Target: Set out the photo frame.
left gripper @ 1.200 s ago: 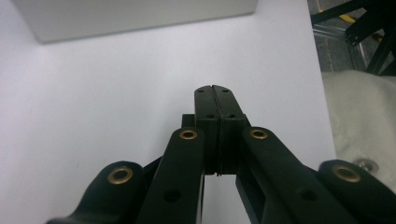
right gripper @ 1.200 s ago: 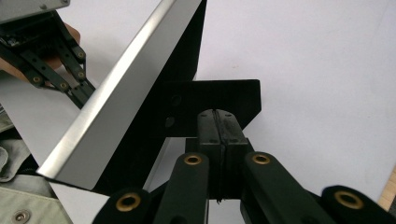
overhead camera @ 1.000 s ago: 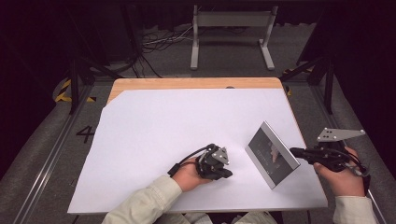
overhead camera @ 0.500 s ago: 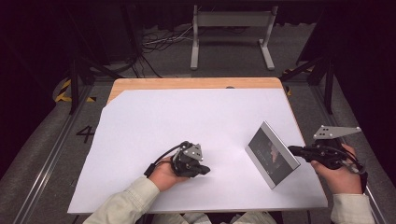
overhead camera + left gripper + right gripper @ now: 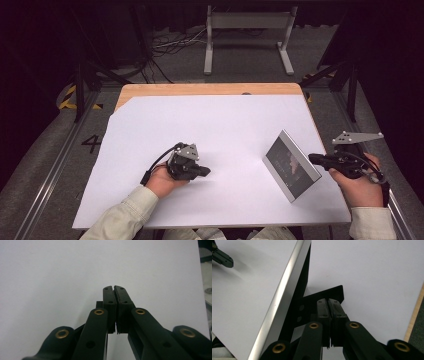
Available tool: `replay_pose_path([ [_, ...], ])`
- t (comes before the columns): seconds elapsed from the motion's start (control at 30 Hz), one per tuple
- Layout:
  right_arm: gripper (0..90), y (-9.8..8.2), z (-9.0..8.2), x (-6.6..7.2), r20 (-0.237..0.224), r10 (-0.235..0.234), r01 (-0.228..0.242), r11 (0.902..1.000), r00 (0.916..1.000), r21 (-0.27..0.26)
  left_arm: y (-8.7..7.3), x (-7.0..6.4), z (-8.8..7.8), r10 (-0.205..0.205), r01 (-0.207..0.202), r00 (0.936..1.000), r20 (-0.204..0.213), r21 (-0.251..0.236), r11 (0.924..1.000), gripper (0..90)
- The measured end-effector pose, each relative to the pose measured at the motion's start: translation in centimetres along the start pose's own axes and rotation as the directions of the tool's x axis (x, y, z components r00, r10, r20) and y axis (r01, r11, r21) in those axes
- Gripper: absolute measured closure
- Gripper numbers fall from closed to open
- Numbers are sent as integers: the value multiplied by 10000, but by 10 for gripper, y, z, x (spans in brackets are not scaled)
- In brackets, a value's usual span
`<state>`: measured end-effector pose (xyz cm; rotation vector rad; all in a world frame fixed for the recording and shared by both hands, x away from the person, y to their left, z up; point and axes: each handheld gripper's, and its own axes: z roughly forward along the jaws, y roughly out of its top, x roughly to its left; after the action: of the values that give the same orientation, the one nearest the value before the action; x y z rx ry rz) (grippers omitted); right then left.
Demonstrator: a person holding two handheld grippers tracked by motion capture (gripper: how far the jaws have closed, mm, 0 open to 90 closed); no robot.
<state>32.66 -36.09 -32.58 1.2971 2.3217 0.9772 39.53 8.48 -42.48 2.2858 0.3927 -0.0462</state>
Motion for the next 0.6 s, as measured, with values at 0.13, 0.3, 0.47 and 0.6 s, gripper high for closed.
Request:
replay_pose_path([
  [0.13, 877, 1, -2, 1, 213, 250, -251, 9997, 9995, 27, -1, 4, -3, -159, 159, 9999, -1, -105, 9998, 880],
  [0.3, 879, 3, -6, 0, 341, 633, -635, 9980, 9974, 73, -3, 7, -3, -265, 265, 9996, 0, -29, 9996, 877],
  [0.47, 865, 8, -8, -1, 181, 969, -972, 9952, 9951, 138, -4, 8, -2, -315, 315, 9995, -35, 4, 9995, 876],
  [0.6, 865, 12, -10, -3, 305, 1051, -1060, 9940, 9940, 282, -4, 9, -2, -354, 354, 9994, -56, 20, 9994, 876],
])
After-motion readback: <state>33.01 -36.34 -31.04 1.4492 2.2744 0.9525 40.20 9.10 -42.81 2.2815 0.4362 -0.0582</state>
